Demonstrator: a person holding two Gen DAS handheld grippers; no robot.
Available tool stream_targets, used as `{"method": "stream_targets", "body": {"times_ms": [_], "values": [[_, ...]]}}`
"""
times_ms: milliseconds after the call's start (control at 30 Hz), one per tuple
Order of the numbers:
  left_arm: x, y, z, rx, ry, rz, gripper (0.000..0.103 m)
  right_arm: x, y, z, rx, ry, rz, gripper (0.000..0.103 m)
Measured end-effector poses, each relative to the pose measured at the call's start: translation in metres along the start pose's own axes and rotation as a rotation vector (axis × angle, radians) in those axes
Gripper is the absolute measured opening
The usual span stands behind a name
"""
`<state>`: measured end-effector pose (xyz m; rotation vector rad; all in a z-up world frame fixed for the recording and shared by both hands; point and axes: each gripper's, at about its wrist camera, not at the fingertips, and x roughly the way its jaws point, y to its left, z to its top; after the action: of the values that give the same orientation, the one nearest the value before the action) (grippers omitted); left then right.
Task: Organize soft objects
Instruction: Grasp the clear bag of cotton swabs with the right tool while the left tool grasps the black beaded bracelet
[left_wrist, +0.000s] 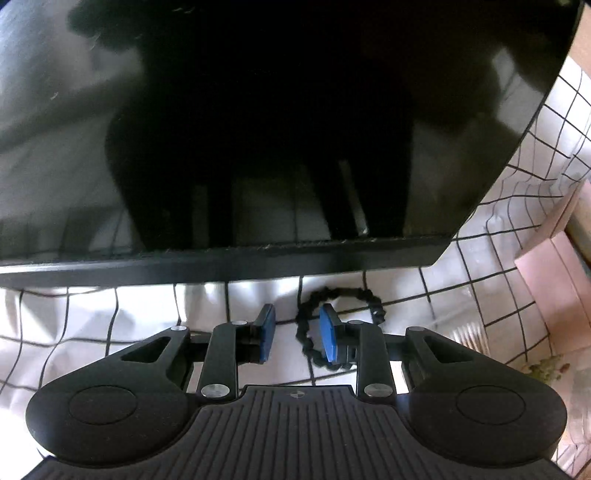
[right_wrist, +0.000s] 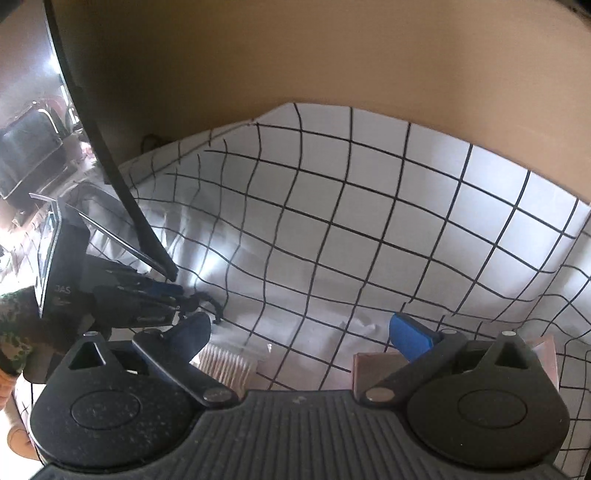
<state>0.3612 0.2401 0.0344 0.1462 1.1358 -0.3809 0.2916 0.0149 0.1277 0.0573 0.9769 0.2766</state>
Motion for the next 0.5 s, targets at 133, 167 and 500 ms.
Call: {"method": "stream_targets", "body": {"times_ms": [133, 167, 500], "values": [[-0.002, -0.003, -0.001, 0.026, 0.028, -0.008, 0.03, 0.004, -0.004, -0.003, 0.007, 0.006, -0.024, 0.103], [-0.002, -0.003, 0.0, 0.024, 0.046, -0.02, 0.03, 0.005, -0.004, -0.004, 0.009, 0.007, -0.027, 0.103], [-0.005, 0.003, 0.002, -0.031, 0.07, -0.015, 0.011, -0.004, 0.012, -0.001, -0.007, 0.001, -0.02, 0.103]]}}
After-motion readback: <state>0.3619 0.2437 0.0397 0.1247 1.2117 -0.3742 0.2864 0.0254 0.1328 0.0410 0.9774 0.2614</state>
